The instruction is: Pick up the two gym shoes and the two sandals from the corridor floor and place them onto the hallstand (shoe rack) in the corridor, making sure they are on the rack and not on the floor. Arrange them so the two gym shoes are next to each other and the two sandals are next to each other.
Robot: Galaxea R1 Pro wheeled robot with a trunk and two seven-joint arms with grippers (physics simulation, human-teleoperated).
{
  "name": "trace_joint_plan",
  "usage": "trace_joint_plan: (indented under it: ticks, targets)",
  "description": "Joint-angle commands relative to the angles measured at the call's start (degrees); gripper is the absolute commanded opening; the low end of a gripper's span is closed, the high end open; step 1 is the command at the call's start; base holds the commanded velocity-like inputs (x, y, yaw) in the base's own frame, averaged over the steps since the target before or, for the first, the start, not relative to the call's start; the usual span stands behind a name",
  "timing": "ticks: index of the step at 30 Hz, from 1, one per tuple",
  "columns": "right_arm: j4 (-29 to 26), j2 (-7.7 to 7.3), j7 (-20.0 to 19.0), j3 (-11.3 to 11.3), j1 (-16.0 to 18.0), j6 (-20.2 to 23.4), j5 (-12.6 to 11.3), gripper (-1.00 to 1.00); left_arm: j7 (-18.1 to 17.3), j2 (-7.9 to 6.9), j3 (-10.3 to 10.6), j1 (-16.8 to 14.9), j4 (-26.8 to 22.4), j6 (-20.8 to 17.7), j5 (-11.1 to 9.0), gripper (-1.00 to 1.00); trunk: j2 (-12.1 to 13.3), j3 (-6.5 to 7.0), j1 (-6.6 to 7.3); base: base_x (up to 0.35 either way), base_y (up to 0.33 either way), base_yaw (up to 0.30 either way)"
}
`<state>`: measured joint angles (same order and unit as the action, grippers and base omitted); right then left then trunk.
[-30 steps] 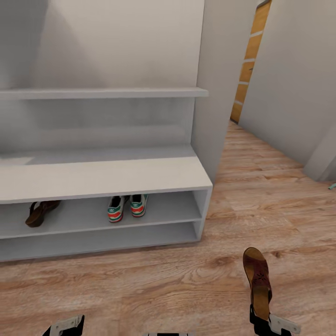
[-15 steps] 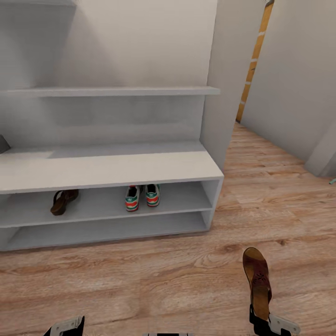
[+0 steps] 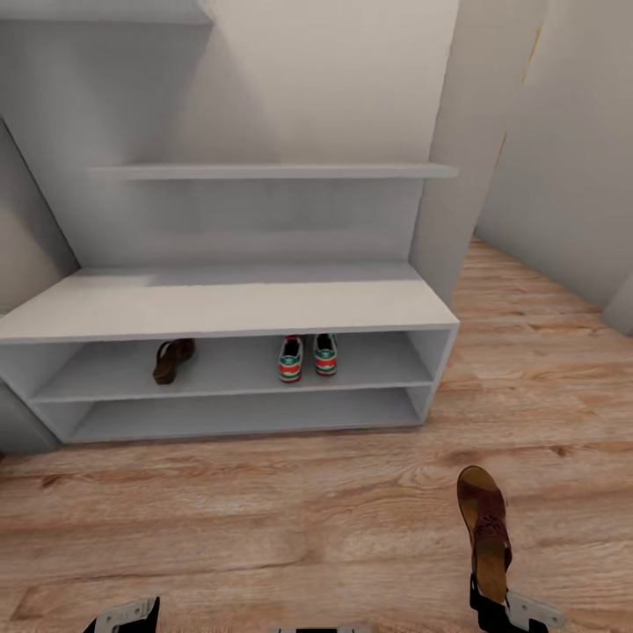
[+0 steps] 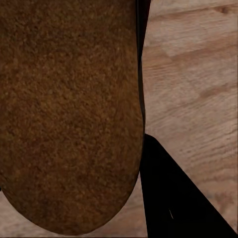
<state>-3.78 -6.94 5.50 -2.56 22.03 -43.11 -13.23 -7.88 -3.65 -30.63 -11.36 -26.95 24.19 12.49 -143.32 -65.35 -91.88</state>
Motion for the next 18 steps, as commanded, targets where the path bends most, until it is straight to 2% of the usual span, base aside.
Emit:
trace_joint_plan:
  ticks: [1,14,18]
  targets:
    - [0.01,0.0,-0.05,-0.25,0.03,-0.14,0.03,-1.0,-0.38,0.04,-0.49,-0.07,0.1,0.25,0.52,1.0,-0.02,-0.04,0.02,-0.116,0.288,0.003]
    - [0.07,0.0,-0.05,-0.25,0.03,-0.13,0.04,-1.0,-0.53,0.13,-0.4,-0.07,0.23,0.25,0.54,1.0,-0.02,-0.04,0.02,-0.113,0.289,0.0]
    - [0.08,0.0,-0.05,-0.25,0.03,-0.13,0.04,-1.0,-0.55,0.13,-0.4,-0.07,0.23,0.25,0.56,1.0,-0.02,-0.04,0.02,-0.112,0.289,-0.077]
